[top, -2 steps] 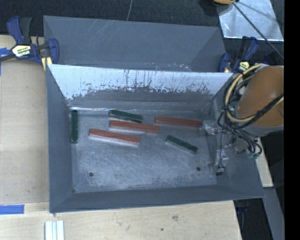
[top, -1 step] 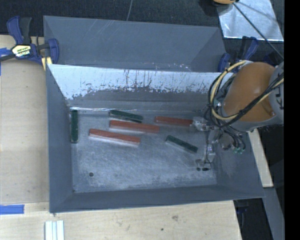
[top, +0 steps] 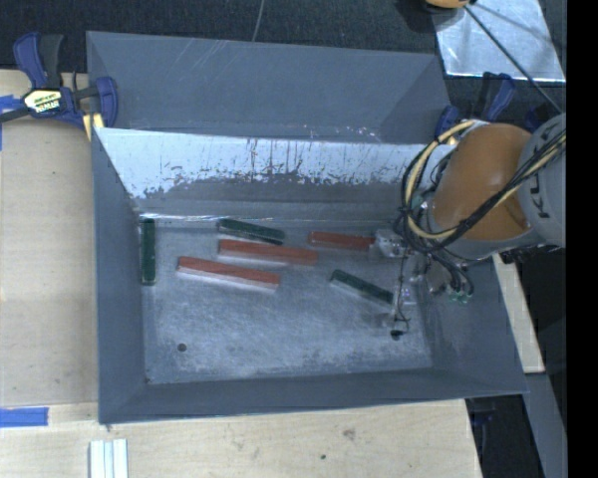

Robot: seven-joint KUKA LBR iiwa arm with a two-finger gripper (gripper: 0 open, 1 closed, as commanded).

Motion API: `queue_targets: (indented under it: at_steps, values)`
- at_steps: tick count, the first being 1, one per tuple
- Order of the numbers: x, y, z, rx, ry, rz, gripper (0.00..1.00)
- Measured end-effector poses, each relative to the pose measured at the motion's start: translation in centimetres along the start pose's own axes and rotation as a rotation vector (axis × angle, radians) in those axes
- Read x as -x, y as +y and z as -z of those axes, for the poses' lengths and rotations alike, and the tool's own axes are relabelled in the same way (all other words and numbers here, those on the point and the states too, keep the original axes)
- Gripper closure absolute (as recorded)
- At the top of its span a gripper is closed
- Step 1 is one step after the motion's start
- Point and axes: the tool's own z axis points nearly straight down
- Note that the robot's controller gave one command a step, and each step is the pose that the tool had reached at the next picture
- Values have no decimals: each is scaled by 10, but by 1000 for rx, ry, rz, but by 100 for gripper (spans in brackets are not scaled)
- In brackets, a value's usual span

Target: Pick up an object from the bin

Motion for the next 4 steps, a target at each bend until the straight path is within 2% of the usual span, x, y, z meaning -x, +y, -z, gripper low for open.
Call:
queue_targets:
  at_steps: [1,3,4]
  values:
    - [12,24,-16,0,-3,-244,100]
    - [9,24,-11,0,2,-247,100]
    - [1,25,9,-2,6,-277,100]
